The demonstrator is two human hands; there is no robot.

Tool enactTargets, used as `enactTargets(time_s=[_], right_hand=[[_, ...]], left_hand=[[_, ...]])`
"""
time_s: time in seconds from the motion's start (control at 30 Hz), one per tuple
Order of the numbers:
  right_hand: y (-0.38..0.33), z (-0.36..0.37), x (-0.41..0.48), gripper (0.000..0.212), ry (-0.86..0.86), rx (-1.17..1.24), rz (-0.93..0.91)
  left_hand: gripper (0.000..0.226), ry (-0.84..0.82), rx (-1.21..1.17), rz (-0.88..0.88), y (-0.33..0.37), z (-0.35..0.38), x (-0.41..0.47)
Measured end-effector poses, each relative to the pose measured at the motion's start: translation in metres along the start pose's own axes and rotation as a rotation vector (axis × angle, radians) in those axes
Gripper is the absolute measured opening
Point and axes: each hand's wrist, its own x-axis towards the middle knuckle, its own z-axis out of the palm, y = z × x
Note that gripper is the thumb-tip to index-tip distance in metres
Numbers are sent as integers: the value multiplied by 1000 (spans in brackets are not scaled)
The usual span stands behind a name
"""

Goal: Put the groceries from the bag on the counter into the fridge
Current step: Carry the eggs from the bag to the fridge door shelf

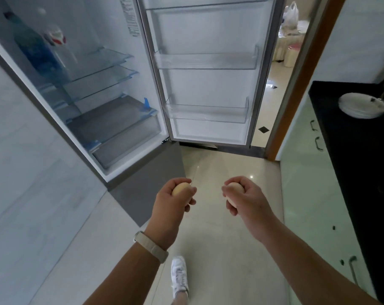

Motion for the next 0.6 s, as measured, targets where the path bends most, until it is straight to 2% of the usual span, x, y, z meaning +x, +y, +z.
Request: enactTargets(time_s=[0.3,0.6], right_hand=[[-41,74,119,7,100,-112,-40],[-80,143,200,7,177,-43,-56]], left_hand=[[15,-104,-80,6,27,-45,153],[17,-175,-112,38,57,-94,262]])
